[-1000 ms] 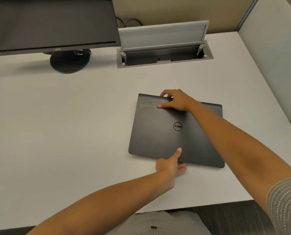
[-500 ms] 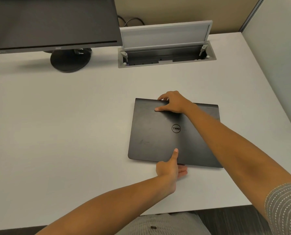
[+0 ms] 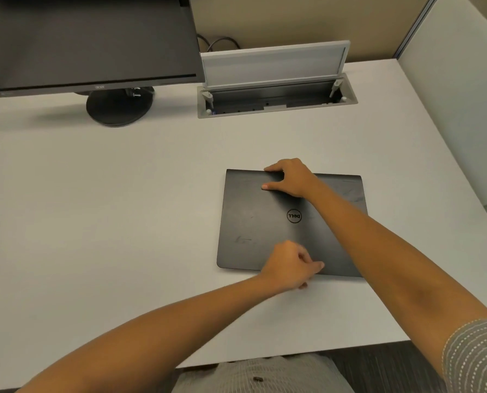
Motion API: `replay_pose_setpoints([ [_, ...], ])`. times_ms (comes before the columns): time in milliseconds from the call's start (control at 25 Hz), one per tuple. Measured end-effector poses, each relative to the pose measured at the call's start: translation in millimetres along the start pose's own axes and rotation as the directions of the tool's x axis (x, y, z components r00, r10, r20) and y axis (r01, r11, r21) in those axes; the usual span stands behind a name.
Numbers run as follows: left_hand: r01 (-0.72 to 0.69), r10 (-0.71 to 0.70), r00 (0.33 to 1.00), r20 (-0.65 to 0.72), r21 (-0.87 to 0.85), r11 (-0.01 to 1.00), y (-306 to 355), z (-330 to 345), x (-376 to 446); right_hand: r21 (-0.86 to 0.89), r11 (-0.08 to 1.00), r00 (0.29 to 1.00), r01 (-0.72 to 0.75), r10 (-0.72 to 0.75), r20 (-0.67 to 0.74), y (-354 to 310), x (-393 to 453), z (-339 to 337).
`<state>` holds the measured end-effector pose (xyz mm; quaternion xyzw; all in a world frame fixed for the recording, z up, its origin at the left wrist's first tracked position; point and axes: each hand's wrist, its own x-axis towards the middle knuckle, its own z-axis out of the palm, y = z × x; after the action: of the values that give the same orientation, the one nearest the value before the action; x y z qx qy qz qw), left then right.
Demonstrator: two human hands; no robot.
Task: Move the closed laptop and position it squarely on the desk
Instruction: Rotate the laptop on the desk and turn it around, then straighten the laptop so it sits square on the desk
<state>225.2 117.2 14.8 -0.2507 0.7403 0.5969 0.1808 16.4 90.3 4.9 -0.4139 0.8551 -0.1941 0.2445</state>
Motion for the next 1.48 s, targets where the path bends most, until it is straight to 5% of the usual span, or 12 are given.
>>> replay_pose_setpoints([
  [40,-0.215,0.237,0.971,-0.028,0.327,0.920,0,-12,4,0.021,1.000,1.000,-0.001,0.001,-0.012,2,-5,0],
  [120,-0.458,0.524,0.832,0.183,0.758,0.465,-4,-37,10,0.046,0.999,0.999,-0.013,0.015,-0.036,7,-16,0],
  [160,-0.485,0.541,0.791,0.288,0.834,0.265,-9,-48,13,0.061,0.998,0.998,-0.024,0.028,-0.055,10,-22,0],
  [240,-0.441,0.538,0.782,0.315,0.889,0.121,-22,-67,16,0.103,0.992,0.986,-0.070,0.084,-0.142,19,-36,1],
  [280,-0.368,0.540,0.814,0.215,0.910,0.192,-27,-74,16,0.119,0.987,0.967,-0.108,0.132,-0.217,26,-45,2],
  [360,-0.074,0.413,0.887,-0.207,0.820,0.568,-32,-84,16,0.165,0.959,0.875,-0.230,0.278,-0.396,42,-66,5],
  [440,0.214,0.108,0.830,-0.547,0.492,0.844,-30,-95,20,0.268,0.866,0.701,-0.422,0.499,-0.510,56,-88,10],
  [560,0.375,-0.165,0.748,-0.643,0.204,0.904,-21,-103,25,0.462,0.598,0.435,-0.654,0.798,-0.417,65,-113,19],
  [640,0.411,-0.295,0.723,-0.624,0.046,0.911,-15,-100,28,0.526,0.438,0.342,-0.729,0.899,-0.274,66,-122,21],
  [920,0.359,-0.496,0.672,-0.550,-0.344,0.868,0,-105,21,0.483,0.444,0.377,-0.755,0.896,-0.234,64,-131,19],
  [1480,0.408,-0.540,0.650,-0.535,-0.353,0.842,1,-96,11,0.441,0.542,0.460,-0.715,0.840,-0.287,60,-143,9],
])
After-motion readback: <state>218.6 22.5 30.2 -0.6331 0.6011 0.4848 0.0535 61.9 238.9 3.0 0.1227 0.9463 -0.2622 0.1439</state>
